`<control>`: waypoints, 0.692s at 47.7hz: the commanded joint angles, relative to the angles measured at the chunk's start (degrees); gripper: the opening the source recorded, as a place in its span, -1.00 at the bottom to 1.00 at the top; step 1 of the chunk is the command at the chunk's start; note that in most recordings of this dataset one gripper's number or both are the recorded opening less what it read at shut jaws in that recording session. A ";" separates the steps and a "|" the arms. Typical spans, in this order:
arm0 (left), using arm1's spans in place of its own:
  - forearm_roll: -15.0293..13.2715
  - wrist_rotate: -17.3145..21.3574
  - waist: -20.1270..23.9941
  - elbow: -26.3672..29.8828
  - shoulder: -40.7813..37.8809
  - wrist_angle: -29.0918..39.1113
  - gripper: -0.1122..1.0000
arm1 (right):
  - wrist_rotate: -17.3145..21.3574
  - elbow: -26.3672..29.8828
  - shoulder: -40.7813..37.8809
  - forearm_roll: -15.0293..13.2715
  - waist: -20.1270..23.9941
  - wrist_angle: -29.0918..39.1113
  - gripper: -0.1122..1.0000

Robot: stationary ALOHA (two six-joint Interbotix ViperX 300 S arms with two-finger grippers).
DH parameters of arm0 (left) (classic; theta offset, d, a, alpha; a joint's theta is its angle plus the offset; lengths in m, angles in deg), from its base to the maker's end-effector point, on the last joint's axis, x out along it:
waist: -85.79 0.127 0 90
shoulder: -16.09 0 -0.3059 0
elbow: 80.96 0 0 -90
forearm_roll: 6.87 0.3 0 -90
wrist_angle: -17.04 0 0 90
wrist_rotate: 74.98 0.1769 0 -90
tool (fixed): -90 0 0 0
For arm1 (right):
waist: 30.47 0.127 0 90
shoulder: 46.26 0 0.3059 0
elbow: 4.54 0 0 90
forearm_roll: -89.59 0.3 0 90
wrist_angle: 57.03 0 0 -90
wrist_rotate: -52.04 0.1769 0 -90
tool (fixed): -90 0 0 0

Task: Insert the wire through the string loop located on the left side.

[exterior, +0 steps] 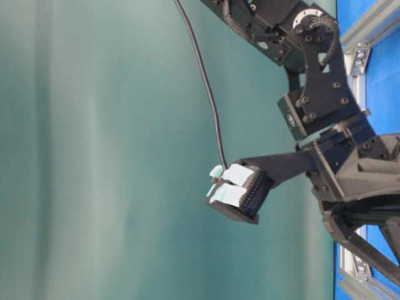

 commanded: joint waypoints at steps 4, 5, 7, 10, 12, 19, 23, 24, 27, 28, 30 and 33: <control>0.09 0.09 0.18 0.88 -0.44 -0.62 -0.65 | 0.00 1.32 3.16 0.00 0.00 -0.35 0.88; 0.09 0.09 0.09 0.88 -0.44 -0.62 -0.65 | 0.00 1.23 3.16 0.09 0.09 -0.26 0.88; 0.09 0.09 0.09 0.79 -0.44 -0.62 -0.65 | 0.00 1.32 3.16 0.09 0.00 -0.26 0.88; 0.09 -0.09 0.09 0.88 -0.44 -0.62 -0.64 | 0.00 1.32 3.16 0.00 0.00 -0.26 0.88; 0.18 -0.35 0.18 0.88 -0.35 -0.62 -0.58 | 0.00 1.32 3.08 0.09 0.00 -0.26 0.88; 0.09 -0.09 0.09 0.70 -0.44 -0.62 0.16 | 0.00 1.23 3.16 0.00 0.00 -0.26 0.88; 0.09 0.00 0.09 0.62 -0.44 -0.62 0.60 | 0.00 1.32 3.08 0.09 0.00 -0.26 0.88; 0.09 0.00 0.18 0.62 -0.44 -0.62 0.68 | 0.00 1.32 3.16 0.09 0.00 -0.18 0.88; 0.09 0.00 0.09 0.62 -0.44 -0.62 0.81 | 0.00 1.32 3.16 0.00 0.00 -0.26 0.88; 0.09 0.00 0.18 0.62 -0.44 -0.62 0.79 | 0.00 1.23 3.16 0.00 0.00 -0.18 0.88; 0.09 0.00 0.18 0.62 -0.44 -0.62 0.75 | 0.00 1.32 3.34 0.09 0.00 -0.18 0.88; 0.09 -0.09 0.18 0.62 -0.44 -0.70 0.71 | 0.09 1.23 3.60 0.09 0.00 -0.09 0.88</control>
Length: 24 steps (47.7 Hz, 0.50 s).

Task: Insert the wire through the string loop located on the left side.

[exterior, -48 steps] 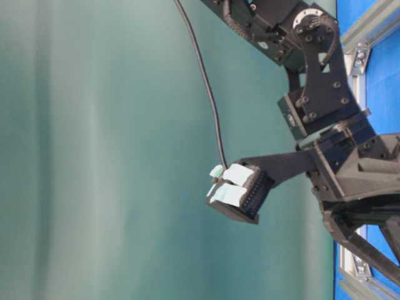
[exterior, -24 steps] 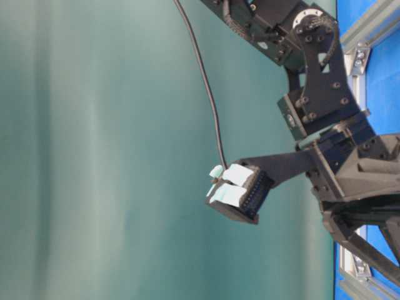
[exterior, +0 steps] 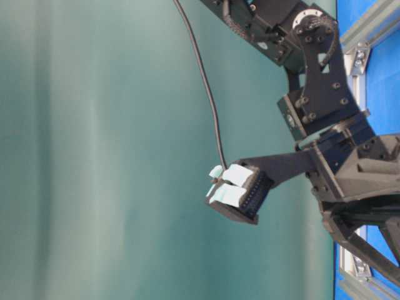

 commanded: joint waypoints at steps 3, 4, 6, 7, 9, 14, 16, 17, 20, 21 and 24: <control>0.09 0.00 0.18 0.62 -0.35 -0.79 0.71 | 0.09 1.14 4.57 0.26 0.00 0.53 0.88; 0.09 0.00 0.18 0.62 -0.44 -0.88 0.72 | 0.09 1.14 5.01 0.26 0.00 0.88 0.88; 0.09 0.00 0.26 0.62 -0.44 -1.23 0.72 | 0.09 1.14 5.89 0.26 0.00 1.58 0.88; 0.09 0.09 0.26 0.53 -0.35 -1.41 0.72 | 0.00 1.14 6.42 0.26 0.00 1.93 0.88; 0.09 0.09 0.26 0.53 -0.35 -1.49 0.72 | 0.00 1.14 7.38 0.26 0.00 2.72 0.88; 0.09 0.18 0.18 0.53 -0.44 -1.76 0.72 | -0.09 1.05 10.37 0.26 0.00 5.01 0.88; 0.09 0.18 0.18 0.53 -0.44 -1.93 0.72 | -0.09 1.14 11.16 0.26 0.00 5.71 0.88; 0.09 0.18 0.26 0.53 -0.44 -2.02 0.72 | -0.09 1.05 11.60 0.26 -0.09 6.06 0.88; 0.09 0.26 0.26 0.44 -0.35 -2.37 0.72 | -0.09 1.05 12.66 0.26 -0.09 6.86 0.88; 0.09 0.26 0.26 0.44 -0.35 -2.46 0.72 | -0.09 1.05 13.10 0.26 -0.09 7.03 0.88; 0.09 0.26 0.18 0.35 -0.35 -2.64 0.72 | -0.09 1.14 14.24 0.26 -0.09 7.82 0.88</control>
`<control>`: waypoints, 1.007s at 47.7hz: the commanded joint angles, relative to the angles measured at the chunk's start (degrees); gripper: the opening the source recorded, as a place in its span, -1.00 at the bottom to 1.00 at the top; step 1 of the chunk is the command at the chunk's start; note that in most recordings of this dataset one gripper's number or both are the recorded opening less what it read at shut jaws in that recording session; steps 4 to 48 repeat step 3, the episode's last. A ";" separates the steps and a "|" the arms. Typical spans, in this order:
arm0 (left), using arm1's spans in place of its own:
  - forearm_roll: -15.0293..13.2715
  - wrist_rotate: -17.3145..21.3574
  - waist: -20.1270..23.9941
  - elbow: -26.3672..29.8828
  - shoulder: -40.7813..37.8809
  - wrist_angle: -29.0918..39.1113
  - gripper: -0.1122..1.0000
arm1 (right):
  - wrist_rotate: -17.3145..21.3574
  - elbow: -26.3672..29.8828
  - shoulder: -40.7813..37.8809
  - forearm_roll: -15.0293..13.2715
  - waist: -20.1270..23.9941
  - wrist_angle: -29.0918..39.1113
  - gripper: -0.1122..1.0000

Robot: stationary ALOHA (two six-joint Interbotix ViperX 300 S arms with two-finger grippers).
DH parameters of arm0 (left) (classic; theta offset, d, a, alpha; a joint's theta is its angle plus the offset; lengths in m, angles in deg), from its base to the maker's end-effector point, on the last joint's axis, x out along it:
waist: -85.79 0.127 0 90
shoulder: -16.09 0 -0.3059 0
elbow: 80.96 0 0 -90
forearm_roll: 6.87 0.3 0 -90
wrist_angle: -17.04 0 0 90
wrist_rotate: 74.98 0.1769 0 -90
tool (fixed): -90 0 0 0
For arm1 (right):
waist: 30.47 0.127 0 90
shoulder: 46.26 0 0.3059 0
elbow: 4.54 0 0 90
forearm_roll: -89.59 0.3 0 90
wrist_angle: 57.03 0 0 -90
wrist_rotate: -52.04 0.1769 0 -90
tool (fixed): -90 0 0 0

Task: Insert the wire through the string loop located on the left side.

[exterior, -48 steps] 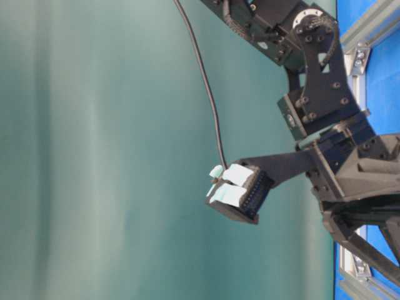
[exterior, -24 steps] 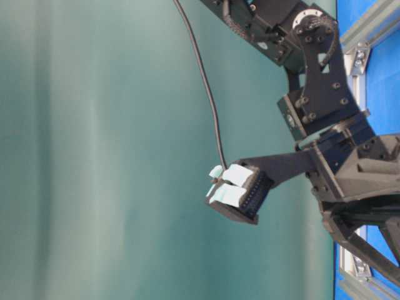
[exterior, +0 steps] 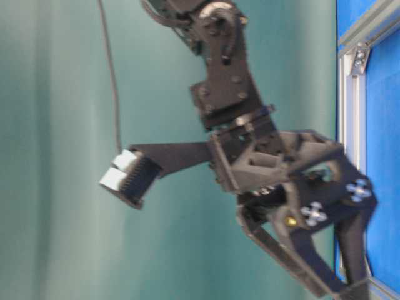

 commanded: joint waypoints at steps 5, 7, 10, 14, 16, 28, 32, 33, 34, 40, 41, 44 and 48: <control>0.09 0.09 0.18 0.44 -0.35 -0.79 0.72 | -0.09 1.05 4.48 0.18 -0.09 1.05 0.88; 0.09 0.09 0.18 0.44 -0.35 -0.79 0.72 | -0.09 1.05 4.48 0.18 -0.09 1.05 0.88; 0.09 0.09 0.18 0.44 -0.35 -0.79 0.72 | -0.09 1.05 4.48 0.18 -0.09 1.05 0.88; 0.09 0.09 0.18 0.44 -0.35 -0.79 0.72 | -0.09 1.05 4.48 0.18 -0.09 1.05 0.88; 0.09 0.09 0.18 0.44 -0.35 -0.79 0.72 | -0.09 1.05 4.48 0.18 -0.09 1.05 0.88; 0.09 0.09 0.18 0.44 -0.35 -0.79 0.72 | -0.09 1.05 4.48 0.18 -0.09 1.05 0.88; 0.09 0.09 0.18 0.44 -0.35 -0.79 0.72 | -0.09 1.05 4.48 0.18 -0.09 1.05 0.88; 0.09 0.09 0.18 0.44 -0.35 -0.79 0.72 | -0.09 1.05 4.48 0.18 -0.09 1.05 0.88; 0.09 0.09 0.18 0.44 -0.35 -0.79 0.72 | -0.09 1.05 4.48 0.18 -0.09 1.05 0.88; 0.09 0.09 0.18 0.44 -0.35 -0.79 0.72 | -0.09 1.05 4.48 0.18 -0.09 1.05 0.88; 0.09 0.09 0.18 0.44 -0.35 -0.79 0.72 | -0.09 1.05 4.48 0.18 -0.09 1.05 0.88; 0.09 0.09 0.18 0.44 -0.35 -0.79 0.72 | -0.09 1.05 4.48 0.18 -0.09 1.05 0.88; 0.09 0.09 0.18 0.44 -0.35 -0.79 0.72 | -0.09 1.05 4.48 0.18 -0.09 1.05 0.88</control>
